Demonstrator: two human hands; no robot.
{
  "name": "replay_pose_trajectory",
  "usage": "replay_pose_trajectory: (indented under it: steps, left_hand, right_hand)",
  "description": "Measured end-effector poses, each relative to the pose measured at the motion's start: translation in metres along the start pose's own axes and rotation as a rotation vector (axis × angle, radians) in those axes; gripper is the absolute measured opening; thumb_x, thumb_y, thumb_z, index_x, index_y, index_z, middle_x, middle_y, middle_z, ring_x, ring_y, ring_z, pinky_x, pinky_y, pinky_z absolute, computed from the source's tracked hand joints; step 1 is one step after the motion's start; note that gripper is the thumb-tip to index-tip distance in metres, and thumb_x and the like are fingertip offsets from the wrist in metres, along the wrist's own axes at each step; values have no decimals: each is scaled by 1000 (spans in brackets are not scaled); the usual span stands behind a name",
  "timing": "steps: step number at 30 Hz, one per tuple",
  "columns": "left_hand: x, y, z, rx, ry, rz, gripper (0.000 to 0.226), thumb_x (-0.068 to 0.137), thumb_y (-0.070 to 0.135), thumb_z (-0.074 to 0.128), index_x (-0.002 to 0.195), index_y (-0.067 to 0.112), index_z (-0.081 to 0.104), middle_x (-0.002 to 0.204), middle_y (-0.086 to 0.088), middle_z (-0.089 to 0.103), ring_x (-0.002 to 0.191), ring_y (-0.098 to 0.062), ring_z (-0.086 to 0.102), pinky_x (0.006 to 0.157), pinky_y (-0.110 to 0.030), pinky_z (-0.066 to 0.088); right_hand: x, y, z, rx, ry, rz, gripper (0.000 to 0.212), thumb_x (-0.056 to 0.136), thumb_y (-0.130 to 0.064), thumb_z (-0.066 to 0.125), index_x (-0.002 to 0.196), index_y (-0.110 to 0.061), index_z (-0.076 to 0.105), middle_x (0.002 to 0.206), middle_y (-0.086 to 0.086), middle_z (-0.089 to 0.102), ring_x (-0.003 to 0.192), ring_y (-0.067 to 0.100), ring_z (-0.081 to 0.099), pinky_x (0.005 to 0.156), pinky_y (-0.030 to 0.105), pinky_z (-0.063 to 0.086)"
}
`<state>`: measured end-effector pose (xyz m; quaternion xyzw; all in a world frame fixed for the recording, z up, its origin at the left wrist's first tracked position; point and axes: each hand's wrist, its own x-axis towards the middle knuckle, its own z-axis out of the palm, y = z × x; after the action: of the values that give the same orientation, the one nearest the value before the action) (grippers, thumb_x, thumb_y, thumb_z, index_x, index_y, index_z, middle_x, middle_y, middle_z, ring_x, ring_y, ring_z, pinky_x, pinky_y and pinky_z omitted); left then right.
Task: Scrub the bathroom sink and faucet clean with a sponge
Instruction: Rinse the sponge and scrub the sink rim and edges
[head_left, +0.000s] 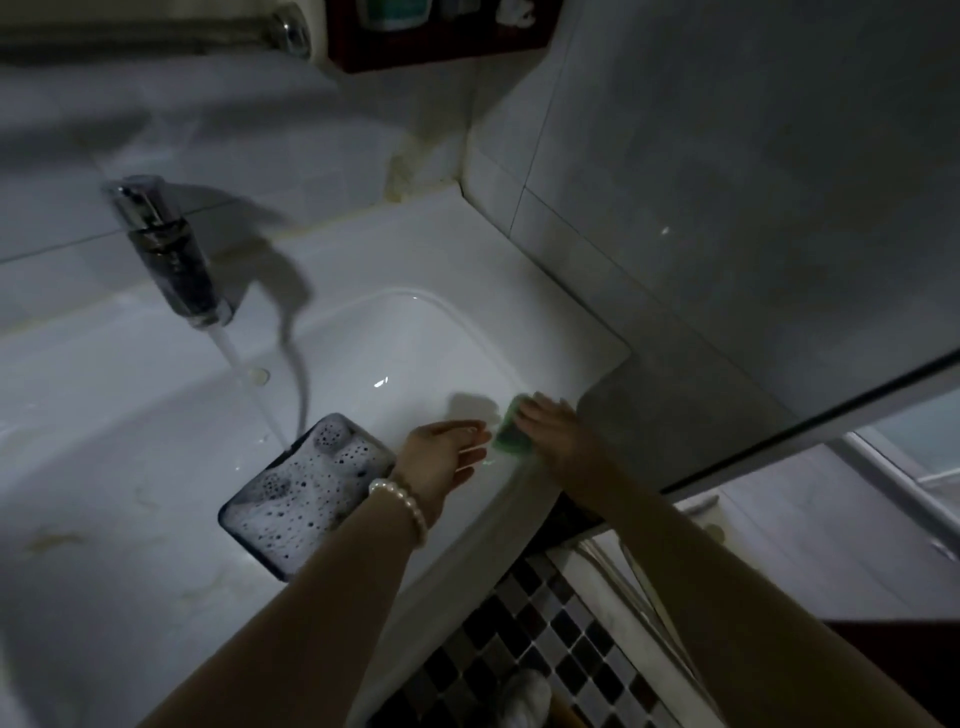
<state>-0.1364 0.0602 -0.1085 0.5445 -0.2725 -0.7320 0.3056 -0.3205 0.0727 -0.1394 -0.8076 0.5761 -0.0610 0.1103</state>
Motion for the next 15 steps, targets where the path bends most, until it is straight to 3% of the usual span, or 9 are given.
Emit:
replay_pose_trajectory:
  steps: [4,7,9,11,13,15]
  left_hand:
    - [-11,4,-12,75,3,15,13,90,9,53,91,15,65,99,-3,67,87,-16,61,83,-29,43]
    - [-17,1,-18,87,16,-19,12,89,6,55,94,8,66,96,-8,68,79,-16,62,77,-28,46]
    - [-21,-2,-18,54,11,-24,12,87,1,56,92,3,67,80,-9,70,65,-13,64,62,-21,51]
    - [-22,-4,-26,103,31,-14,10,85,1,59,90,4,68,79,-6,69,64,-11,62,59,-19,47]
    - [-22,-7,-40,163,71,1,14,85,4,62,97,4,69,86,-6,67,71,-11,59,64,-20,43]
    - [-23,-11,-52,211,89,9,15,85,5,61,97,5,69,92,-5,68,75,-12,59,65,-19,45]
  right_hand:
    - [-33,-33,12,126,79,207,41,93,6,43,134,7,43,147,26,33,141,39,23,117,40,10]
    - [-45,-82,29,199,-64,83,39,90,1,40,126,10,51,139,30,42,135,42,31,115,47,9]
    - [-27,-75,18,196,-141,35,35,90,1,43,122,10,55,133,31,48,131,44,37,114,50,13]
    - [-13,-45,7,131,-62,47,34,92,1,45,125,4,55,135,25,49,132,40,38,113,48,21]
    - [-20,-26,1,80,-14,132,39,98,-6,37,135,4,43,148,21,34,141,38,21,117,50,12]
    - [-39,-45,16,62,94,136,42,101,-18,32,131,8,46,142,26,39,137,36,24,114,55,10]
